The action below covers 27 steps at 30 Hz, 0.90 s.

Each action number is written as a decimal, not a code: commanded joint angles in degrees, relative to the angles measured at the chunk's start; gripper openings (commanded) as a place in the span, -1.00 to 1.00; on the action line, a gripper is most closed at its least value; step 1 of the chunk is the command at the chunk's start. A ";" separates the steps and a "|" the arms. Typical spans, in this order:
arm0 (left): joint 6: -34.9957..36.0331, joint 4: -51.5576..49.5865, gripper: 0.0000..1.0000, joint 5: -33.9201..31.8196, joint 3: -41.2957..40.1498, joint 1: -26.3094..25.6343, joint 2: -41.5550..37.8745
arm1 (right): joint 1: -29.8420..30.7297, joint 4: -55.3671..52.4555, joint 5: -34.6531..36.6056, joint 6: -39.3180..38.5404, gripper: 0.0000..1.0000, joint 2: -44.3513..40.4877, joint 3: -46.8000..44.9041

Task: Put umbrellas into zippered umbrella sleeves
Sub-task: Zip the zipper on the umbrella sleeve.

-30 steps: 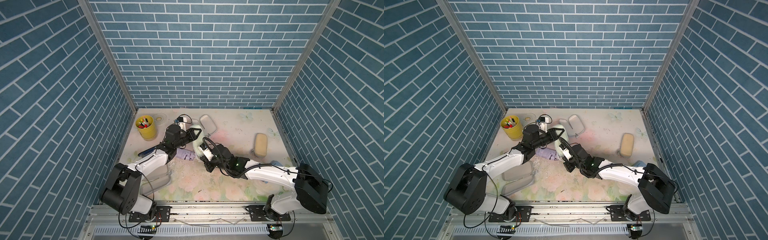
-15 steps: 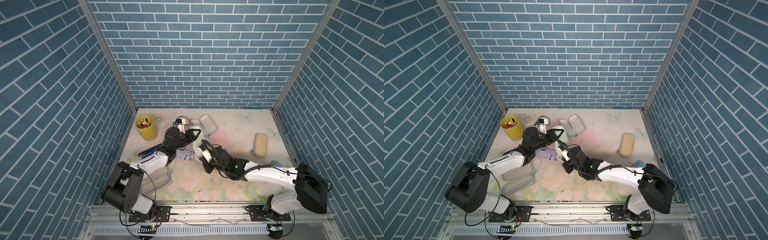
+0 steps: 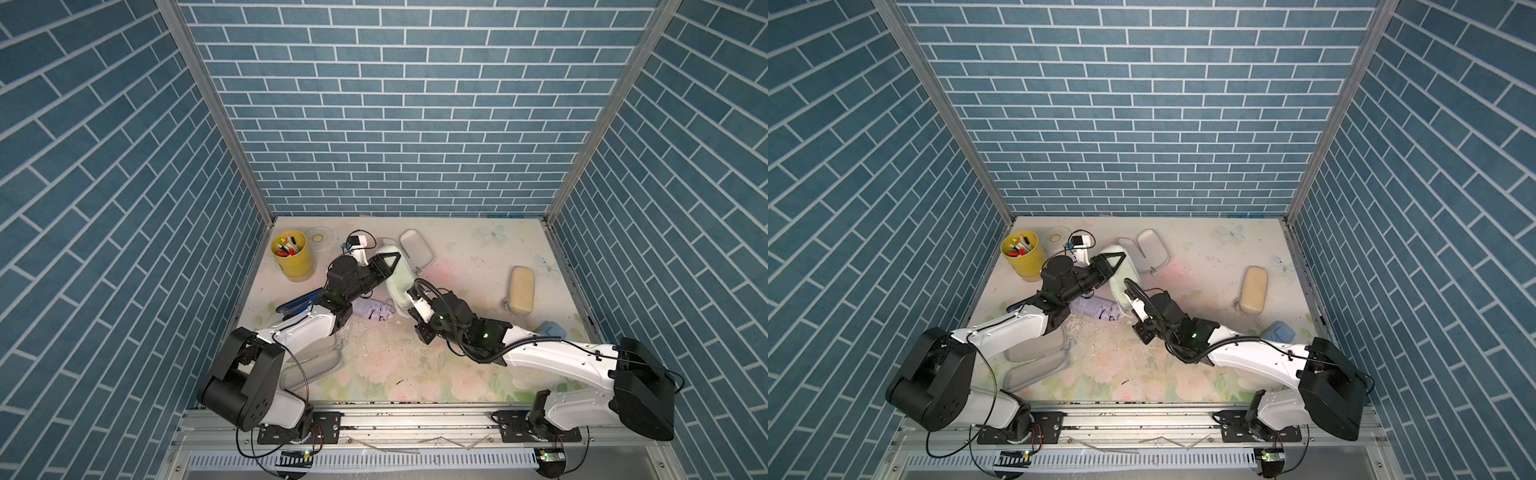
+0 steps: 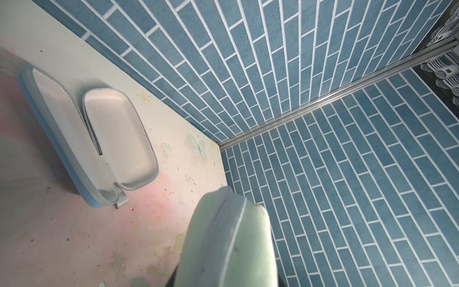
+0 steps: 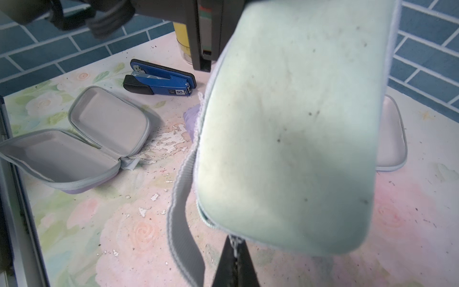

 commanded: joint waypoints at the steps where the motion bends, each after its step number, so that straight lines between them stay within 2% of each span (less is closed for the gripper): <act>1: 2.23 1.00 -1.00 -1.30 0.02 0.76 -1.95 | -0.19 -0.82 3.35 -2.46 -1.00 -1.76 1.41; 11: -1.29 1.69 -1.00 0.68 0.26 -0.66 -1.70 | -4.81 -2.33 4.39 -2.73 -1.00 -1.21 2.55; 15: -0.12 0.27 -1.00 -0.32 -0.10 -0.58 -3.12 | -5.22 -3.73 3.46 -3.37 -1.00 -1.44 2.74; 21: 0.98 1.17 -1.00 -0.35 1.64 -0.08 -1.09 | -3.21 -1.24 -11.76 -4.11 -1.00 -3.79 1.59; 27: 0.87 3.13 -1.00 -1.69 2.06 -0.11 0.80 | 1.63 4.74 -25.43 0.17 -1.00 -1.29 4.23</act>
